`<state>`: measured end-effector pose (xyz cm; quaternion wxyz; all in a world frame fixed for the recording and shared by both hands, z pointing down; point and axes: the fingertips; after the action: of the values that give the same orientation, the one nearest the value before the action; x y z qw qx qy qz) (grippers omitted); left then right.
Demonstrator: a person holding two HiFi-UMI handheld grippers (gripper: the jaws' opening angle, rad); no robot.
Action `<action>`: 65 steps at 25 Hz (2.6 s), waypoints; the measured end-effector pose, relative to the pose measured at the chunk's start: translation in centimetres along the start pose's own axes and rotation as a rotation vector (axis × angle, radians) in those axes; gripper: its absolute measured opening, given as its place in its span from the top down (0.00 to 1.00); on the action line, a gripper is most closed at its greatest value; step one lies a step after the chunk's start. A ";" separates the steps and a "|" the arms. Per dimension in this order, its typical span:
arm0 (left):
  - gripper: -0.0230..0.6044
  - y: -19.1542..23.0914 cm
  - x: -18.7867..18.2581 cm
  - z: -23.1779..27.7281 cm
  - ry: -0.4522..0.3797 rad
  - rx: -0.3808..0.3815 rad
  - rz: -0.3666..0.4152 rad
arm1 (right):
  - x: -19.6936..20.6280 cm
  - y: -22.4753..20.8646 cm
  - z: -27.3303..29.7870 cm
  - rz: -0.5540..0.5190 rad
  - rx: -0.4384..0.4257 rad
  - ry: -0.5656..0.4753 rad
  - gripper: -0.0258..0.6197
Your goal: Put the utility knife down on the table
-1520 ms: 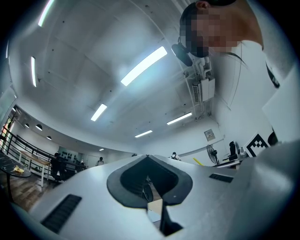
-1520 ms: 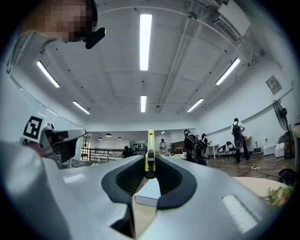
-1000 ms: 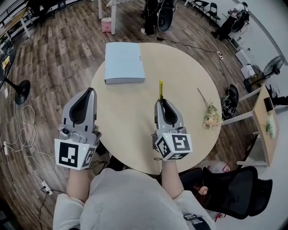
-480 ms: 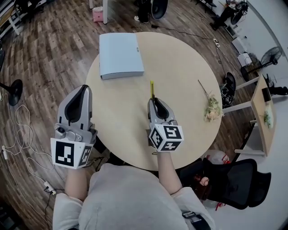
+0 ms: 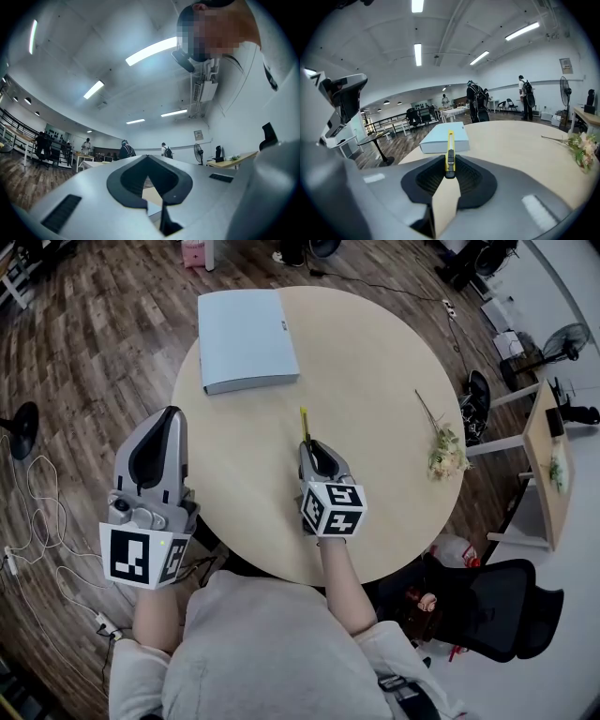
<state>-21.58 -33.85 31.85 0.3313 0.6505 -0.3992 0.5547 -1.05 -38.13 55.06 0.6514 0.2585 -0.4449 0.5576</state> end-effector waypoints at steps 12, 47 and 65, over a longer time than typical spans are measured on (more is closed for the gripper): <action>0.95 2.2 1.7 1.3 0.029 0.015 -0.018 | 6.2 -0.2 4.5 -0.005 0.053 0.178 0.84; 0.95 4.8 3.7 1.9 0.063 0.028 -0.033 | 10.0 -0.5 8.3 -0.021 0.135 0.287 0.81; 0.95 -2.7 -0.1 0.8 0.000 0.041 -0.005 | -1.7 -1.2 -3.0 -0.089 0.045 -0.109 0.94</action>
<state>-18.79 -33.25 31.62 0.3193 0.6582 -0.3859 0.5621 1.00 -36.79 52.40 0.6443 0.3227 -0.4552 0.5230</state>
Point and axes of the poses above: the fingertips, and each gripper's own axes: z forward along the fingers, y to its left, x out of its underside, and after that the axes turned 8 degrees about x, right-handed
